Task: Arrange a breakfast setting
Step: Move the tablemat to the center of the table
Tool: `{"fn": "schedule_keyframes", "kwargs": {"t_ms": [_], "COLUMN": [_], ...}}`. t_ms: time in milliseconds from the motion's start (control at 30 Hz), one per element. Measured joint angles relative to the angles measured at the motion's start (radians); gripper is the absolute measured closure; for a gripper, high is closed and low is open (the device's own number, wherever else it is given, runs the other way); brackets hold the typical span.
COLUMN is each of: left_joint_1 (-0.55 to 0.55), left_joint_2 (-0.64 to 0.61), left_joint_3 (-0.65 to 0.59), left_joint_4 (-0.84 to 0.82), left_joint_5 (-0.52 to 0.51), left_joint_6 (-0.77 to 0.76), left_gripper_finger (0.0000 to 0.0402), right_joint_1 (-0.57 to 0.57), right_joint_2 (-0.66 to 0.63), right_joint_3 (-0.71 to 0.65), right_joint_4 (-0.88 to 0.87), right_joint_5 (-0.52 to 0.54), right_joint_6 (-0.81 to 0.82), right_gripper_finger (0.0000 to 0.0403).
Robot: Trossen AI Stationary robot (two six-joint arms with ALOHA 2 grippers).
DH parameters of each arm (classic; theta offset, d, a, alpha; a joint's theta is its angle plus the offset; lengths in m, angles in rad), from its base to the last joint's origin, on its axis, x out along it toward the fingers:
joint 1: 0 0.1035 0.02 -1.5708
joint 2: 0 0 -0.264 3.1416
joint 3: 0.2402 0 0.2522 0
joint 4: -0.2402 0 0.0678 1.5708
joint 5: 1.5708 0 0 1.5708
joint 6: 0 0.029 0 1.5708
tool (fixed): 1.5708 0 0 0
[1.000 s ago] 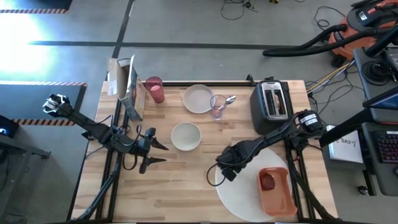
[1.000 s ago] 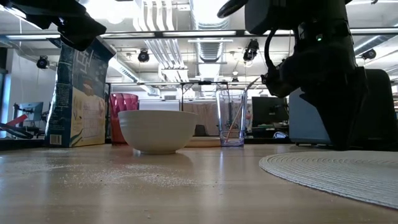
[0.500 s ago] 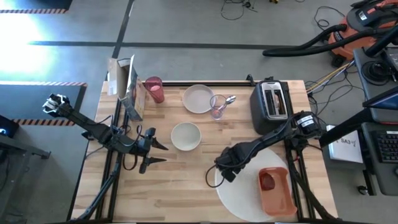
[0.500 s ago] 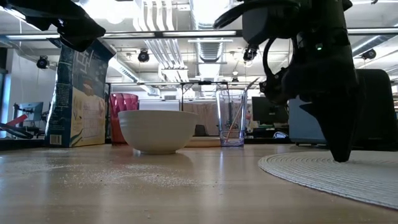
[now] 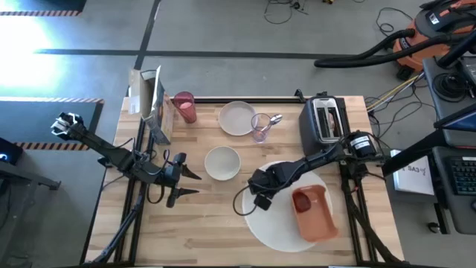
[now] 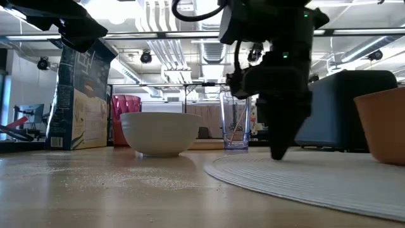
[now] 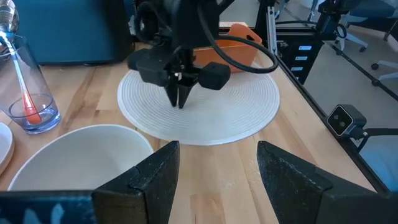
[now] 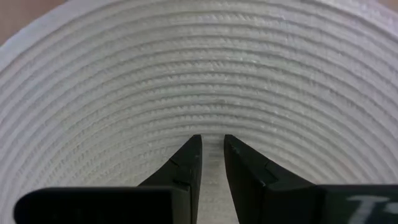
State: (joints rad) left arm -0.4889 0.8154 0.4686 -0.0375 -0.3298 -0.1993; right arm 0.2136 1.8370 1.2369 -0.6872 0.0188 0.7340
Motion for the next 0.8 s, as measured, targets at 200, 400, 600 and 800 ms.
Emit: {"fn": "schedule_keyframes", "kwargs": {"t_ms": [200,400,600,800], "left_joint_1": [0.000,0.000,0.000,0.000], "left_joint_2": [0.000,0.000,0.000,0.000], "left_joint_3": [0.000,0.000,0.000,0.000], "left_joint_4": [-0.001,-0.001,-0.002,-0.005], "left_joint_5": [0.000,0.000,0.025,0.026], "left_joint_6": [0.000,0.003,-0.001,-0.001], "left_gripper_finger": [0.0203,0.0203,0.0203,0.0203], "right_joint_1": [-0.056,-0.103,-0.102,-0.049], "right_joint_2": [0.000,0.000,-0.011,-0.016], "right_joint_3": [0.001,0.002,0.059,0.152], "right_joint_4": [0.070,0.235,0.118,-0.108], "right_joint_5": [0.012,0.009,-0.001,-0.045], "right_joint_6": [-0.120,-0.170,-0.152,-0.087], "right_gripper_finger": [0.0344,0.0344,0.0344,0.0344]}}
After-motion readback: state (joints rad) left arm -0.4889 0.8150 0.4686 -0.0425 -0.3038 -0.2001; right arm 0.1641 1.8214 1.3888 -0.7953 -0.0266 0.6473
